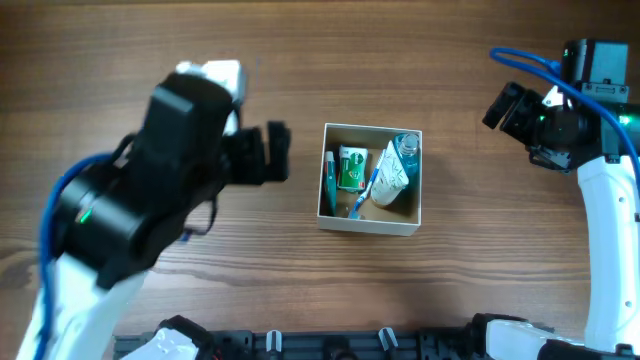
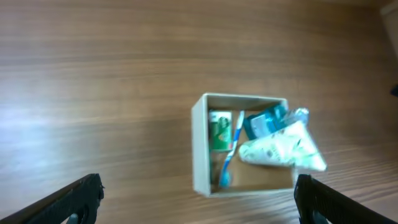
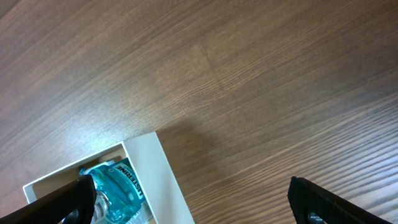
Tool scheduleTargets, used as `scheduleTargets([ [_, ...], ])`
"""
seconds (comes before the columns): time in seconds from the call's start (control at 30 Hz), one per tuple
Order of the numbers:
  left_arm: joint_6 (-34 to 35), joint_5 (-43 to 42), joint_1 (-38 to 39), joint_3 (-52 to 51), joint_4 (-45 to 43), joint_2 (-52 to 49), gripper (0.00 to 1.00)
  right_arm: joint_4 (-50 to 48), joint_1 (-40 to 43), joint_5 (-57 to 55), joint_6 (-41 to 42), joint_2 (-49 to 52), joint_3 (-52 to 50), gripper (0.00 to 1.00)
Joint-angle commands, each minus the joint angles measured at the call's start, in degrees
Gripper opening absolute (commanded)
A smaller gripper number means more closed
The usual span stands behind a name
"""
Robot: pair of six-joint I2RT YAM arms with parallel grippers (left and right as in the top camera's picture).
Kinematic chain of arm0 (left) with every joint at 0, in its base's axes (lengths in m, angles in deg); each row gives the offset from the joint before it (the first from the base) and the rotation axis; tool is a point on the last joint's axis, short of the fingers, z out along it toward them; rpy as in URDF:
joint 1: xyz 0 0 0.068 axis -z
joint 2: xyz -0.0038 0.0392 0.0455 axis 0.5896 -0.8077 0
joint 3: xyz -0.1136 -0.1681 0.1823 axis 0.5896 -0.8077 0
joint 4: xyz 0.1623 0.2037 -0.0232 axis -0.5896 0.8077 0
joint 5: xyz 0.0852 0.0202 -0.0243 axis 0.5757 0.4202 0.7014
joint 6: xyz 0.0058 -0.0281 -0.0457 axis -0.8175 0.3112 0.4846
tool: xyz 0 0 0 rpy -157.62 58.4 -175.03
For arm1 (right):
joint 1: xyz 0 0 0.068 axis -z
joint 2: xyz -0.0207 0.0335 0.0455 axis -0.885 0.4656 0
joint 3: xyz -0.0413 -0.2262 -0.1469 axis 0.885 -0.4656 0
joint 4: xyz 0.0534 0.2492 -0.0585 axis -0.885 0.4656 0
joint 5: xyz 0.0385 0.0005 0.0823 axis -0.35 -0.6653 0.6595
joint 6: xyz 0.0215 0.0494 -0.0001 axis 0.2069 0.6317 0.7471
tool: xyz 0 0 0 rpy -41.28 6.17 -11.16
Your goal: Pack container
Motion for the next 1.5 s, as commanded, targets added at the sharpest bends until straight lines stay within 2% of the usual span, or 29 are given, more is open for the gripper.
scheduleTargets([
  [0.0,0.3,9.6,0.1,0.0,2.6,5.8,1.0,-0.1,0.2,0.1,0.7,0.1,0.2,1.0],
  [0.1,0.3,15.8,-1.0,-2.5,1.8,9.5,1.0,-0.1,0.2,0.1,0.7,0.1,0.2,1.0],
  [0.17,0.3,15.0,-5.4,-9.0,-3.0,12.8,1.0,-0.1,0.2,0.1,0.7,0.1,0.2,1.0],
  [0.23,0.3,10.8,-10.9,-18.0,-10.1,16.8,1.0,-0.1,0.2,0.1,0.7,0.1,0.2,1.0],
  [0.3,0.3,2.0,-18.9,-33.4,-22.3,23.4,1.0,-0.1,0.2,0.1,0.7,0.1,0.2,1.0],
  [0.37,0.3,-3.6,-22.9,-45.6,-31.8,28.5,1.0,-0.1,0.2,0.1,0.7,0.1,0.2,1.0],
  [0.5,-0.2,-10.4,-27.1,-67.4,-45.0,38.8,1.0,-0.1,0.2,0.1,0.7,0.1,0.2,1.0],
  [0.57,-6.3,-16.3,-27.9,-76.1,-52.1,44.3,1.0,-0.1,0.2,0.1,0.7,0.1,0.2,1.0],
  [0.67,-7.1,-16.7,-28.0,-83.8,-54.4,51.3,1.0,-0.1,0.2,0.1,0.7,0.1,0.2,1.0],
  [0.93,-7.1,-16.8,-30.0,-91.2,-54.8,63.7,1.0,-0.1,0.2,0.1,0.7,0.1,0.2,1.0],
  [1.1,-7.1,-16.7,-32.0,-91.2,-54.8,71.0,1.0,-0.1,0.2,0.1,0.7,0.1,0.2,1.0],
  [1.37,-7.1,-16.8,-32.0,-91.2,-54.7,70.7,1.0,-0.2,0.2,0.0,0.7,-0.2,0.2,1.0],
  [1.47,-7.1,-16.8,-32.0,-91.2,-54.7,70.7,1.0,-0.2,-0.7,0.1,0.7,-5.4,0.2,1.0],
])
